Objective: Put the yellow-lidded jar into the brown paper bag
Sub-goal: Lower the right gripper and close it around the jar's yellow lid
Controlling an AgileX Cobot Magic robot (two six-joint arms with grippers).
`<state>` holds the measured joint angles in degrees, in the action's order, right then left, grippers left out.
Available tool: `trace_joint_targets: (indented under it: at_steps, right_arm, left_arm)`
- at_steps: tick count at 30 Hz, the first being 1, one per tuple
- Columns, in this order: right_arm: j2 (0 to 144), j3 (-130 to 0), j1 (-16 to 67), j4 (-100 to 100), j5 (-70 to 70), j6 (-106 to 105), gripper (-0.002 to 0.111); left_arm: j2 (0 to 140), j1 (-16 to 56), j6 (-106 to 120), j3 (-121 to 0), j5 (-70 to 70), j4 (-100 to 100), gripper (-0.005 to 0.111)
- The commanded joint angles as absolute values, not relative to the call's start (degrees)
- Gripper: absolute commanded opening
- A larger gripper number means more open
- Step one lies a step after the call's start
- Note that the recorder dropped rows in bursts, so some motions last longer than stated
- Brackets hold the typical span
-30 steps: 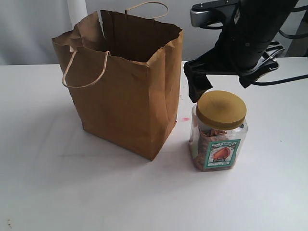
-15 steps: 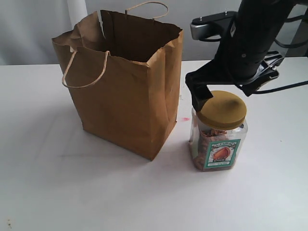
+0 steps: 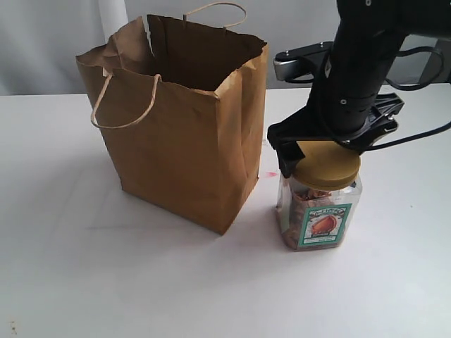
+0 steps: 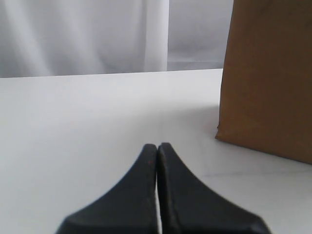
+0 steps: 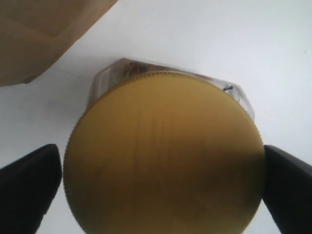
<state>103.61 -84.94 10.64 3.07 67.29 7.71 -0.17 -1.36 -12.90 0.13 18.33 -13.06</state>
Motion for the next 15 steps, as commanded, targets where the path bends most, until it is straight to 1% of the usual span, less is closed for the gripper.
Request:
trace_joint_targets:
  at_steps: [1, 7, 10, 12, 14, 15]
  right_arm:
    - [104.66, -84.43, 10.77, 2.54, 66.78, 8.16, 0.105]
    - [104.67, -84.43, 10.77, 2.94, 66.66, 8.16, 0.105]
    - [104.67, -84.43, 10.77, 3.65, 66.66, 8.16, 0.101]
    - [104.67, -84.43, 10.77, 4.3, 66.66, 8.16, 0.092]
    - [104.67, -84.43, 10.77, 5.79, 66.77, 8.02, 0.078]
    - [104.67, -84.43, 10.77, 6.86, 66.86, 8.02, 0.067]
  left_arm:
    - [0.0, -1.21, -13.12, 0.0, 17.76, -12.85, 0.001]
    - [0.0, -1.21, -13.12, 0.0, 17.76, -12.85, 0.001]
    - [0.0, -1.21, -13.12, 0.0, 17.76, -12.85, 0.001]
    - [0.0, -1.21, -13.12, 0.0, 17.76, -12.85, 0.001]
    - [0.0, -1.21, -13.12, 0.0, 17.76, -12.85, 0.001]
    - [0.0, -1.21, -13.12, 0.0, 17.76, -12.85, 0.001]
